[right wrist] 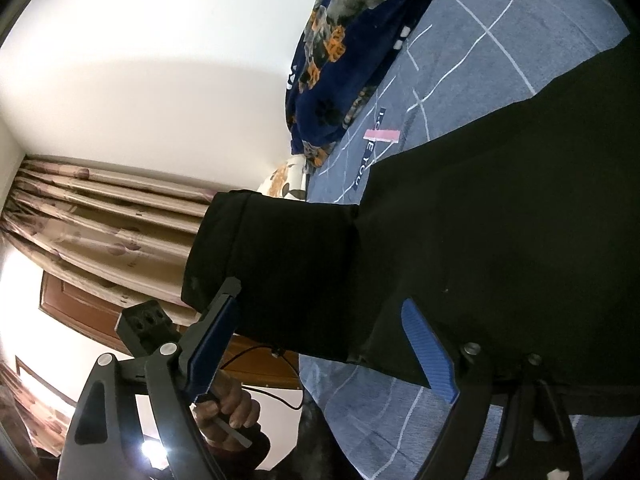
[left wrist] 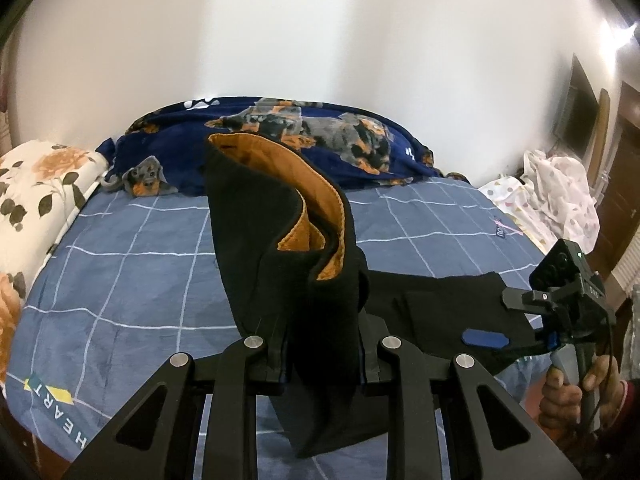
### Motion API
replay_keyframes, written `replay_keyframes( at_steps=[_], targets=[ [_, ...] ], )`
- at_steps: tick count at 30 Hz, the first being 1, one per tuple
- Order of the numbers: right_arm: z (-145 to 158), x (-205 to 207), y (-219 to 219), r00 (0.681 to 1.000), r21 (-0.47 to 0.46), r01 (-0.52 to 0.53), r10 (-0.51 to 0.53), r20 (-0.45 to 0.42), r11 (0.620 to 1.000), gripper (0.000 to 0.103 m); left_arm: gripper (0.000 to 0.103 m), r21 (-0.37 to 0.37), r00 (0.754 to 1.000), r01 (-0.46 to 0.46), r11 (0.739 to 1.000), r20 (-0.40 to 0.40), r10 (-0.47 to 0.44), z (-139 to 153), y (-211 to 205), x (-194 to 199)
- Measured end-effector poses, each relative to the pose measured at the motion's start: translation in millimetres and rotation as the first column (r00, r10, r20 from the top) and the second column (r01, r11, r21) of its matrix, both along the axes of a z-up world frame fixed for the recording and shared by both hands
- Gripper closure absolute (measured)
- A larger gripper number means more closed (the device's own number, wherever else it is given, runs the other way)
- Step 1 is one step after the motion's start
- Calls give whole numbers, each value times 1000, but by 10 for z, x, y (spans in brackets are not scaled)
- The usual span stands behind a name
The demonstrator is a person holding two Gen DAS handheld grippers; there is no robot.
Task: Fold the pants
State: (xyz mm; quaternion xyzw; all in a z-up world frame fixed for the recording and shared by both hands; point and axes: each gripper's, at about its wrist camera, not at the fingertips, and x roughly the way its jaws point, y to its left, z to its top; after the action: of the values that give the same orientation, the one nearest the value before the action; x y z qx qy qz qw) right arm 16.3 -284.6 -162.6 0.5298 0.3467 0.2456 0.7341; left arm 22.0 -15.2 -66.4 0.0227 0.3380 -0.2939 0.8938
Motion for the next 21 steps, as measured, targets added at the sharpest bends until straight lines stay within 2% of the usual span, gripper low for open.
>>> replay_keyframes(
  at_steps=[21],
  targets=[
    [-25, -1, -49, 1000, 48, 19, -19, 3, 999, 18, 79, -15, 1000, 23, 1000, 7, -23, 30, -108, -45]
  ],
)
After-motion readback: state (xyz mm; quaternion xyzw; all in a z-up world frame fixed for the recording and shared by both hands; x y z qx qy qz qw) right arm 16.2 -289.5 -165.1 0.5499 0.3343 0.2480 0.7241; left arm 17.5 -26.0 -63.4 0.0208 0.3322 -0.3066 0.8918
